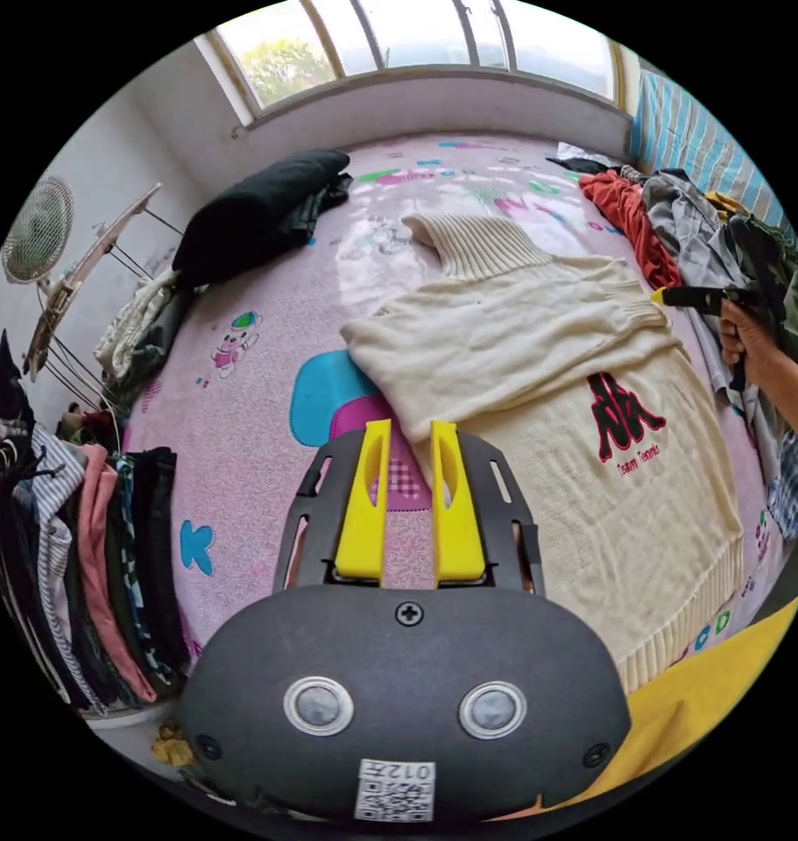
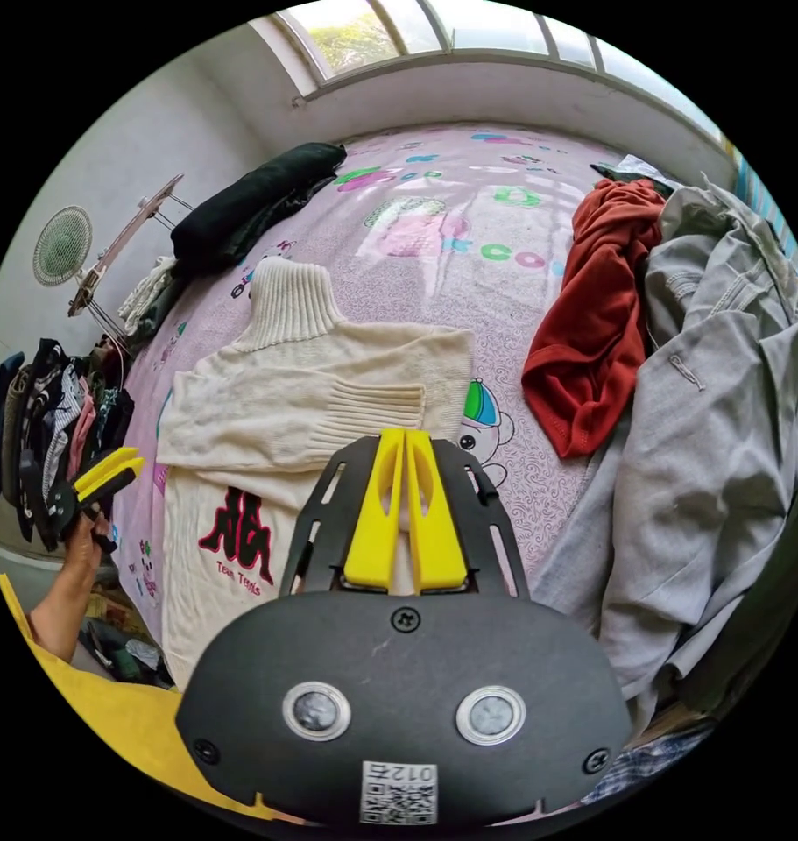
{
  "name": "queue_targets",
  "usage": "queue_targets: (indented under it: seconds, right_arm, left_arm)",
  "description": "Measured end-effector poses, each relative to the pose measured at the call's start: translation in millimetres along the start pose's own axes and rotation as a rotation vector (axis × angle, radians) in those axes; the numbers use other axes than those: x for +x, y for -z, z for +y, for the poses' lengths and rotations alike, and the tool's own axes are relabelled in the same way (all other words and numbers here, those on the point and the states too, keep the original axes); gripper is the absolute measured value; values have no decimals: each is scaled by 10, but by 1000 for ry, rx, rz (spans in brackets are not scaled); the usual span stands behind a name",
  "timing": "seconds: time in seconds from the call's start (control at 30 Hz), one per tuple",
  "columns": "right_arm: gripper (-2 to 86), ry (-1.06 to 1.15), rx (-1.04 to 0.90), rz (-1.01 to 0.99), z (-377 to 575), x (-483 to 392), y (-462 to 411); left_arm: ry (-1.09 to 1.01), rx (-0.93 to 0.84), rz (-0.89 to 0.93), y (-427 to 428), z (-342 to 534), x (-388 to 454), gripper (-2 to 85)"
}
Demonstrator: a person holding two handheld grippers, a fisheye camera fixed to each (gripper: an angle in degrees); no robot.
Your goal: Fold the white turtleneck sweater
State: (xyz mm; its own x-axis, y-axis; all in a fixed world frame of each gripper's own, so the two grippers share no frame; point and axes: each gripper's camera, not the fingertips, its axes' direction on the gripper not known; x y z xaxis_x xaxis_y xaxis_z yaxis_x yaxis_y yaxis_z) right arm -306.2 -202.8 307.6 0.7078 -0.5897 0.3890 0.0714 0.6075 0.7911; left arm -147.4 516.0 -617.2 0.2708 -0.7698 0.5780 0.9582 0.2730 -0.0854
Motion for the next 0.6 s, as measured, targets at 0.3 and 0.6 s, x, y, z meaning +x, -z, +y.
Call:
queue_targets:
  seconds: [0.3, 0.6]
  right_arm:
    - [26, -3, -26, 33, -24, -151, -28]
    - [8, 84, -78, 50, -194, -212, -27]
  left_arm:
    - [101, -78, 56, -307, -160, 38, 43]
    - [211, -55, 207, -359, -24, -322, 13]
